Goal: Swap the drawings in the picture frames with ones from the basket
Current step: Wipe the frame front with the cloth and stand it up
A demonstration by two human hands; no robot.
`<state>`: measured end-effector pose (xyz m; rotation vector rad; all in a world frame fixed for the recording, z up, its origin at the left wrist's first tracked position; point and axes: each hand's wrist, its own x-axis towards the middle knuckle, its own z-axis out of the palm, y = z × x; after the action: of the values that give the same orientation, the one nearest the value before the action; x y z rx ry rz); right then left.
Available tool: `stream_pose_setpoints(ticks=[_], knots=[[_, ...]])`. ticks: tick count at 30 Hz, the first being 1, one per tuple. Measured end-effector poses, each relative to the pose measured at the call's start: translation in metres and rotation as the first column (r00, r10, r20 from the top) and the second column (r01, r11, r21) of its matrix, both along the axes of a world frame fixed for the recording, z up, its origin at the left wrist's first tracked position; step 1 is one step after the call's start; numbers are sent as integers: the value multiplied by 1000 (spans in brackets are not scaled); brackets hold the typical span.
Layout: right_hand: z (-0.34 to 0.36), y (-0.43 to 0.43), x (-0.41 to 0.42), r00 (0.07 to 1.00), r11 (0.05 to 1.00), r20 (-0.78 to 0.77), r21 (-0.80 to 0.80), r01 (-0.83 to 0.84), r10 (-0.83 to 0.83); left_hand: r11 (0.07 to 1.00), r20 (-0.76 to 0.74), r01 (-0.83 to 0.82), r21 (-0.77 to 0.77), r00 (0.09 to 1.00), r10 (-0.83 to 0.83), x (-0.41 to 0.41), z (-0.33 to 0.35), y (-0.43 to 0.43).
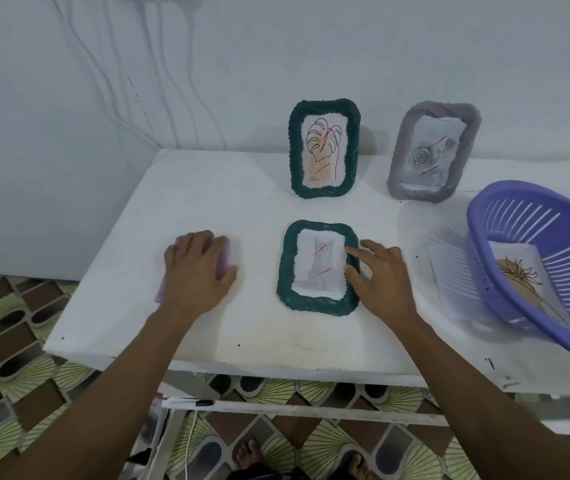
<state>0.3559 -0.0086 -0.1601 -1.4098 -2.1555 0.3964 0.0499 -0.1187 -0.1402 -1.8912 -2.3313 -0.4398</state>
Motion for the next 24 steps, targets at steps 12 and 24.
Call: stream_pose_setpoints(ticks=[12,24], knots=[[-4,1,-2,1000,998,-2,51,-23,23,949,372,161,270,892,-257,21,-4,7],[3,-1,-3,1000,1000,5,11,-17,16,857,-10,500,-125,863,-505,91,-8,72]])
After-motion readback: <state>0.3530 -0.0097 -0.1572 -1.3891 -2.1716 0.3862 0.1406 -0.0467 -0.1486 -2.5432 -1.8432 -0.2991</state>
